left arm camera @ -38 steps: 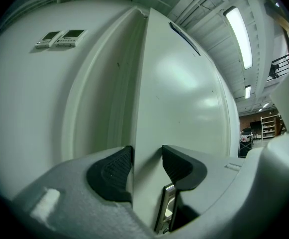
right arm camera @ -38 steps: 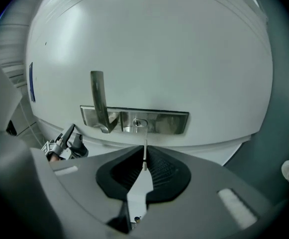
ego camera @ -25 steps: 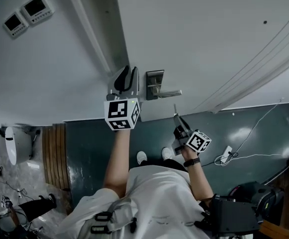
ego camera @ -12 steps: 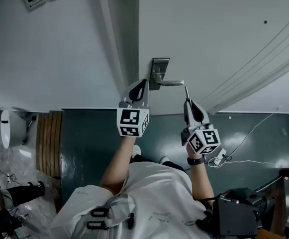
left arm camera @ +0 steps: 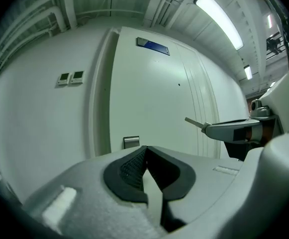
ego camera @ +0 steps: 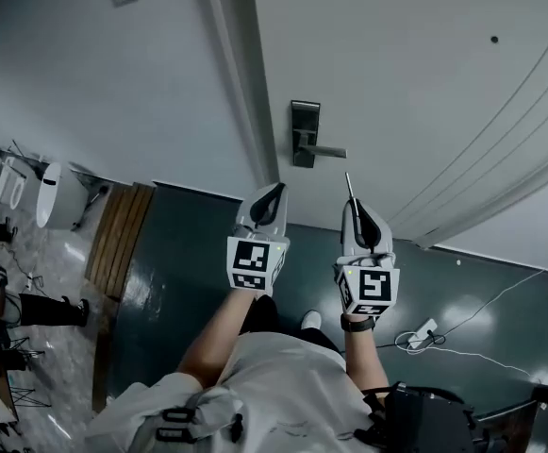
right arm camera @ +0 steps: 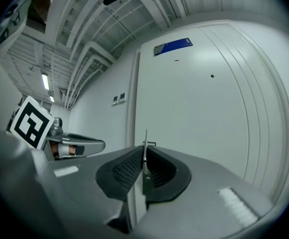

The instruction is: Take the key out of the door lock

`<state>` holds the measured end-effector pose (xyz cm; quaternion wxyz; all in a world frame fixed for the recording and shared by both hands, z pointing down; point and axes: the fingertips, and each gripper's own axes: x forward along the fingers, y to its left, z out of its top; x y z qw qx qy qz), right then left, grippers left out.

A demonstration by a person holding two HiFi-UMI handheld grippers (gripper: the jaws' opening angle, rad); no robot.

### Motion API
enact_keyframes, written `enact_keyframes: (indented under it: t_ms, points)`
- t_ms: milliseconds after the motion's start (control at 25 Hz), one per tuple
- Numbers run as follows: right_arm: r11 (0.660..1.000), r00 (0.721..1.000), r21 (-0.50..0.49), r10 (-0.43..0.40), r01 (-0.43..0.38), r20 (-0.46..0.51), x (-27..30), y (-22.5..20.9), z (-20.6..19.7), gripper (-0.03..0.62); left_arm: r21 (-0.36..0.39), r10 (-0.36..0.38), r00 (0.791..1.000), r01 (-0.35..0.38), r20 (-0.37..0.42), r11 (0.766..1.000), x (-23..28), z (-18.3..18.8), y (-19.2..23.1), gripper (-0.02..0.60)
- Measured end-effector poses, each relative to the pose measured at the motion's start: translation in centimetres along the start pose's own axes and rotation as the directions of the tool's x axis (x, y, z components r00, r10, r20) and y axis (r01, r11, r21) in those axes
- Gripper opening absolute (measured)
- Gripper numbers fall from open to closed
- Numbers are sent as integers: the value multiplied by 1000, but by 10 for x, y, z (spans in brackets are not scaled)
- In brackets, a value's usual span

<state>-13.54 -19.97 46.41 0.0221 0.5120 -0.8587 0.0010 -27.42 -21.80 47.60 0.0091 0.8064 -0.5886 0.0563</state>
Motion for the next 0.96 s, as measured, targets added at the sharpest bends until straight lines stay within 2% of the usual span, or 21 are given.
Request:
enact_keyframes:
  t_ms: [120, 200, 320, 520, 680, 960]
  points:
    - [994, 999, 100, 44, -42, -20, -7, 11, -9, 25, -45, 51, 999, -51, -9, 998, -22, 5, -1, 1]
    - [989, 998, 140, 59, -53, -37, -11, 11, -16, 25, -43, 77, 997, -77, -3, 996, -24, 7, -11, 0]
    - [990, 998, 133, 51, -46, -32, -7, 8, -14, 25, -16, 62, 998, -62, 26, 998, -8, 15, -25, 2]
    - [998, 1000, 53, 23, -24, 13, -22, 5, 14, 25, -44, 22, 996, -18, 83, 999, -16, 33, -42, 2]
    - [997, 1000, 76, 1, -1, -6, -27, 3, 11, 26, -68, 8, 997, -3, 77, 998, -26, 28, -44, 2]
    - [997, 1000, 72, 22, -23, 20, -18, 29, 15, 25, -100, -20, 997, 27, 71, 995, -29, 23, -26, 2]
